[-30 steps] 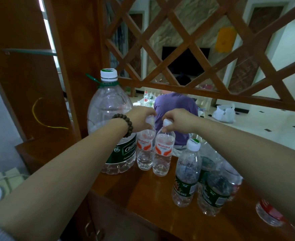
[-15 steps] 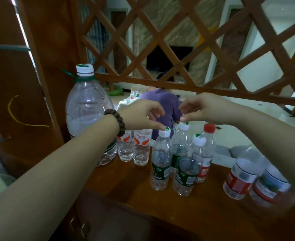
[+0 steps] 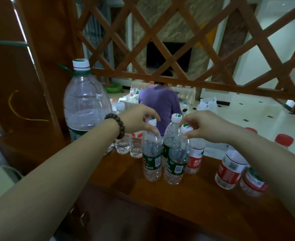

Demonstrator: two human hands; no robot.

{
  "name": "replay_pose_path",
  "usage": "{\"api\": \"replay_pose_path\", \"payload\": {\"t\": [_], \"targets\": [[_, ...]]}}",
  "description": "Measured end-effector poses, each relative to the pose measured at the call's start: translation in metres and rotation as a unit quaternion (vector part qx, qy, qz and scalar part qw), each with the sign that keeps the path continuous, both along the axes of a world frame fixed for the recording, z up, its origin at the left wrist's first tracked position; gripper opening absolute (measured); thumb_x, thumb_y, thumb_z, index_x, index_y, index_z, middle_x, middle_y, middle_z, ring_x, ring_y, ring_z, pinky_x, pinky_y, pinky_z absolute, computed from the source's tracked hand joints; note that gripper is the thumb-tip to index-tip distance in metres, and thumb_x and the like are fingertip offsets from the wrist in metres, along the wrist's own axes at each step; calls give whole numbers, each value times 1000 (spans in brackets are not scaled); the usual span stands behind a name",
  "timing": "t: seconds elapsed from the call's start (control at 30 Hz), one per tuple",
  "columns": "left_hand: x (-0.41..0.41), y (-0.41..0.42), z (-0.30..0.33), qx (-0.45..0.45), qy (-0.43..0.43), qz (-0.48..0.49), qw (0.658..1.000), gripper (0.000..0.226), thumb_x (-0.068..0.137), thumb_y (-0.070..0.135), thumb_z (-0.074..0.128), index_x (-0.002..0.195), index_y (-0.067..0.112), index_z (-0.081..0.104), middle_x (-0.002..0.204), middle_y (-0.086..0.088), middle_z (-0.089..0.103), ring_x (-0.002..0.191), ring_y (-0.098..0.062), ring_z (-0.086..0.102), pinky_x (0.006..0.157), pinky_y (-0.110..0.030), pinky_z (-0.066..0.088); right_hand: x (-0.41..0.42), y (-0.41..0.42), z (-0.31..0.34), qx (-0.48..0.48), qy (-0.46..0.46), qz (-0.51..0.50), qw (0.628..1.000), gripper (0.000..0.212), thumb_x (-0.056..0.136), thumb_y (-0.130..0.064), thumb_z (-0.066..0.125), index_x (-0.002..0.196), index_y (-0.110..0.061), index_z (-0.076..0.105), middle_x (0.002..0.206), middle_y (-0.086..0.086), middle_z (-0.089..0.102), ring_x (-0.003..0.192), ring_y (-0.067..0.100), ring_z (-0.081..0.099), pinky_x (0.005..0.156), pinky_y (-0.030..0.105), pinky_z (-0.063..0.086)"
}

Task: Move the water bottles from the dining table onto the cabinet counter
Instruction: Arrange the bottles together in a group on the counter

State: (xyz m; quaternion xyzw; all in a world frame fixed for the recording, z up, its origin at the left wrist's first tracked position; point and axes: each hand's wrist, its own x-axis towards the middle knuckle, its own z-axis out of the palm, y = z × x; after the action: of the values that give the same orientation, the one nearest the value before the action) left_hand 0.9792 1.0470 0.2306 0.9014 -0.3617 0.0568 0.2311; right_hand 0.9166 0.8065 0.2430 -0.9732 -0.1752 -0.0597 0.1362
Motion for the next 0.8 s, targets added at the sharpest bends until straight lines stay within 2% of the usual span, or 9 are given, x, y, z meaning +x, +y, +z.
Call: {"api": "replay_pose_path", "payload": {"t": [0.07,0.17,0.23,0.33,0.47,0.57,0.67,0.8], "targets": [[0,15,4,-29,-2,12,1000,46,68,42,77,110,31,65,93,21,56,79,11,51,66,-14,39,2,8,4,24,-14,8,1000,42,74,-40,75,112,-26,64,81,-13,55,71,1,52,61,17,36],[-1,46,9,-77,-1,62,995,46,65,35,81,105,35,58,100,10,58,87,-5,56,71,-19,47,9,30,11,68,-26,27,997,39,75,-42,74,110,-30,64,100,-2,61,81,7,59,69,25,43],[0,69,9,-96,-3,99,991,43,63,30,84,97,31,56,94,8,59,87,-10,58,72,-25,51,18,50,9,97,-31,33,994,40,75,-39,75,111,-27,62,102,-1,61,83,10,59,68,22,42],[1,94,6,-90,5,142,986,40,64,25,84,95,26,58,96,-3,61,87,-18,59,75,-37,55,31,82,2,111,-44,40,992,42,77,-37,75,112,-19,59,93,-2,61,77,9,56,61,13,37],[3,111,-1,-70,-27,172,982,38,67,25,82,96,32,58,92,10,55,82,-5,54,75,-29,51,44,115,-9,112,-54,64,990,40,79,-31,74,112,-15,59,82,-7,56,68,3,51,55,11,33],[6,113,-7,-70,-43,184,980,38,70,23,81,99,33,59,99,6,59,88,-8,54,75,-22,45,54,131,-13,112,-63,78,989,37,79,-26,74,111,-13,60,93,3,57,75,18,53,60,17,33],[11,108,-9,-58,-54,184,980,38,72,17,79,105,23,62,109,2,61,96,-14,54,82,-29,48,62,141,-14,108,-73,77,988,40,80,-26,74,115,-12,61,99,1,53,82,15,49,71,24,33],[14,101,-14,-61,-52,181,980,41,74,13,77,111,18,59,111,-1,62,100,-19,55,86,-38,50,71,149,-17,98,-69,70,990,41,80,-23,73,117,-10,62,111,8,58,83,13,48,71,21,31]]}}
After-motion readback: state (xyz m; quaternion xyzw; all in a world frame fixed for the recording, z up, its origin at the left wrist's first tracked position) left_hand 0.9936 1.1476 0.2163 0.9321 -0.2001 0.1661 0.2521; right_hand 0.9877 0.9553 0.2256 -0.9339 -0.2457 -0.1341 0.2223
